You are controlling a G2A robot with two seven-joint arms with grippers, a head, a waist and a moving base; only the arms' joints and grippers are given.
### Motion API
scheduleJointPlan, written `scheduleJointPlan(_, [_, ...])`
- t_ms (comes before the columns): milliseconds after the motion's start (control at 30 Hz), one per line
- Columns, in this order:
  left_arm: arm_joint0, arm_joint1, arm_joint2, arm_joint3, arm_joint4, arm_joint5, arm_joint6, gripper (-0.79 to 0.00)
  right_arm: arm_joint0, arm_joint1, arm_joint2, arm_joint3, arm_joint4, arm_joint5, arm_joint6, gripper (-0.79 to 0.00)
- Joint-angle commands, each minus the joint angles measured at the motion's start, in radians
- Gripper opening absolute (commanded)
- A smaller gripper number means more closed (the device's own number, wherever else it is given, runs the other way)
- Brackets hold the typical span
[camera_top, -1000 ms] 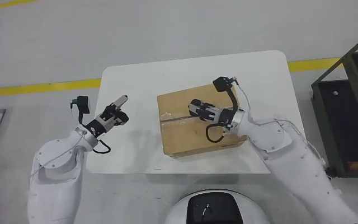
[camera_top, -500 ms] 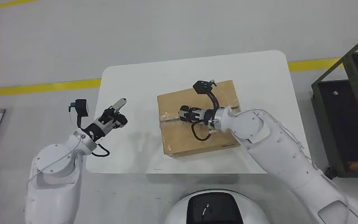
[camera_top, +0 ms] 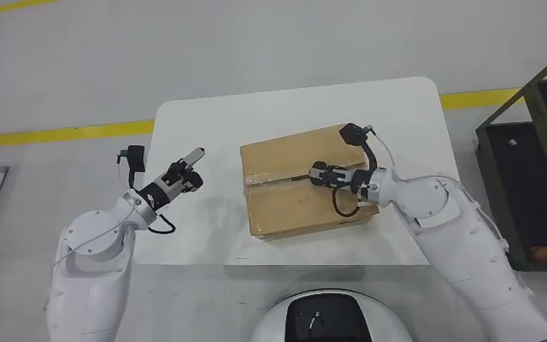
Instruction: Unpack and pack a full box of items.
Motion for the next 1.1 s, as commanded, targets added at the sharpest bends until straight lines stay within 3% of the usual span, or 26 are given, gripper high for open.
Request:
scheduleJointPlan(0, [-0.006, 0.000, 0.009, 0.003, 0.002, 0.000, -0.002, 0.000, -0.022, 0.008, 0.034, -0.025, -0.007, 0.002, 0.011, -0.785])
scheduleJointPlan(333, [-0.028, 0.000, 0.040, 0.014, 0.011, 0.000, -0.007, 0.000, -0.157, 0.050, 0.261, -0.157, -0.003, 0.000, 0.024, -0.785])
scheduleJointPlan(467, [-0.030, 0.000, 0.045, 0.018, 0.014, 0.002, -0.004, 0.000, -0.229, 0.061, 0.370, -0.212, 0.025, -0.017, -0.048, -0.785])
scheduleJointPlan(600, [-0.031, 0.001, 0.050, 0.016, 0.015, 0.004, -0.002, 0.000, -0.322, 0.063, 0.440, -0.252, -0.001, -0.025, -0.206, -0.785])
scheduleJointPlan(667, [-0.031, 0.001, 0.051, 0.016, 0.017, 0.004, 0.001, 0.000, -0.365, 0.058, 0.441, -0.245, 0.023, -0.063, -0.295, -0.785])
scheduleJointPlan(800, [-0.029, 0.001, 0.053, 0.014, 0.019, 0.006, 0.010, 0.000, -0.411, 0.050, 0.353, -0.209, -0.086, -0.095, -0.427, -0.785])
scheduleJointPlan(1067, [-0.025, 0.004, 0.049, 0.003, 0.033, 0.011, 0.023, 0.000, -0.367, 0.029, 0.146, -0.135, -0.261, -0.062, -0.541, -0.785])
